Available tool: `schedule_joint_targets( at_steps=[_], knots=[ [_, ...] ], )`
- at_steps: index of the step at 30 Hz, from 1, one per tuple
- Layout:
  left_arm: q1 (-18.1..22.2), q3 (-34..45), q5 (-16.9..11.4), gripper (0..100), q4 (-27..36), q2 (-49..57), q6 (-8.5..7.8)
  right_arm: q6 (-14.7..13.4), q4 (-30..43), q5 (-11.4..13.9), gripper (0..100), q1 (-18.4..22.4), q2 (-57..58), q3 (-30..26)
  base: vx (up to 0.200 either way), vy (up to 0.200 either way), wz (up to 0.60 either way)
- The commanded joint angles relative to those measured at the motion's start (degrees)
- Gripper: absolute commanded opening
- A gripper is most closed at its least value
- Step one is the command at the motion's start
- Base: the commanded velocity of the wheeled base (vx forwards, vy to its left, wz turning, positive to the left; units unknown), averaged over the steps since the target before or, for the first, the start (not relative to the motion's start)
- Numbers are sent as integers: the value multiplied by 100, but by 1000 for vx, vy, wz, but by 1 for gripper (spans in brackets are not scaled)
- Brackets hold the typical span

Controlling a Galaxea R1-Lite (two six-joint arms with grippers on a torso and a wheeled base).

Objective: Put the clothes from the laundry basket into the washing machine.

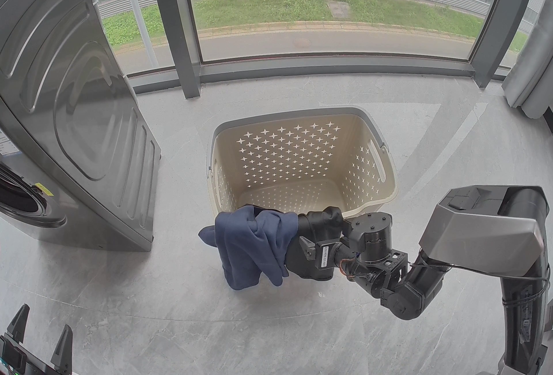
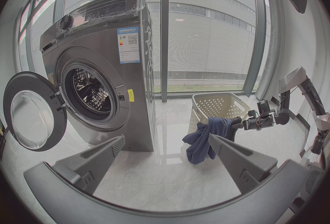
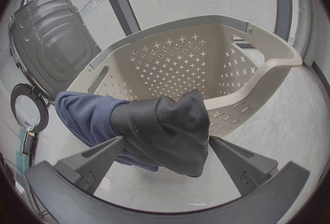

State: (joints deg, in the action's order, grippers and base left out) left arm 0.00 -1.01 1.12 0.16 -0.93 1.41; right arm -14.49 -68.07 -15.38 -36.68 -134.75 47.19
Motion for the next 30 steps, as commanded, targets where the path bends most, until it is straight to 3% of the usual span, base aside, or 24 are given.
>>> schedule_joint_targets(
  at_steps=[1,12,13,22,30],
  knots=[
    [0,92,2,100,2,75,-1,8,13,9,100,21,-174,282,0,0,0],
    [0,92,2,100,2,75,8,17,-13,27,100,21,-446,730,0,0,0],
    [0,92,2,100,2,75,8,17,-13,27,0,21,-438,748,0,0,0],
    [9,92,2,100,2,75,8,8,-154,53,0,-94,-394,634,0,0,0],
    [0,92,2,100,2,75,17,8,-329,79,0,-296,556,-219,0,0,0]
  ],
)
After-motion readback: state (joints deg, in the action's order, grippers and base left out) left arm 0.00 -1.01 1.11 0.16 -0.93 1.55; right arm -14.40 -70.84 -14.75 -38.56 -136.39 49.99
